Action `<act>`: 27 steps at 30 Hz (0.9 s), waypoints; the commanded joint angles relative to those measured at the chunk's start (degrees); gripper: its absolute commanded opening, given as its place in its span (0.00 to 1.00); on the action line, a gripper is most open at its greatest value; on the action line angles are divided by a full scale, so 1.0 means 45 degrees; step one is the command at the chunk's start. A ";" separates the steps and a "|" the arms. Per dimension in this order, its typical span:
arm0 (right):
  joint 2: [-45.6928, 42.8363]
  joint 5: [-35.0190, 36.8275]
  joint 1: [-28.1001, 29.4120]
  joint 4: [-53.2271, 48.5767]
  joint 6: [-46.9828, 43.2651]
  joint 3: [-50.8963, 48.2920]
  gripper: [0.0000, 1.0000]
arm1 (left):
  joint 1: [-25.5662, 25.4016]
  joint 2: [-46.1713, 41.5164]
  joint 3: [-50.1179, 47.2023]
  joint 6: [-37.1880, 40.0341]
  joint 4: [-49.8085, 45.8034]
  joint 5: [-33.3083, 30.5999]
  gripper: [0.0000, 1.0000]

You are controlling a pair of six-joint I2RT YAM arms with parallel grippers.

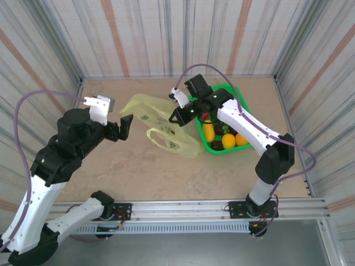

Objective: Place the fake fruits into the plastic bag and tie a complex knot

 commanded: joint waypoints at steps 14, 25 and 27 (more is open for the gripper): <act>-0.1783 -0.1910 -0.1080 0.0733 -0.0924 -0.1664 0.00 | 0.1412 0.1222 -0.0236 -0.0301 0.0249 0.7013 0.54; -0.1499 -0.2231 -0.1101 0.0486 -0.1219 -0.1406 0.00 | 0.1421 0.1252 -0.0186 -0.0281 0.0127 0.7214 0.34; -0.1432 -0.2234 -0.1064 0.0417 -0.1274 -0.1331 0.00 | 0.1412 0.1284 -0.0089 -0.0275 -0.0087 0.6901 0.38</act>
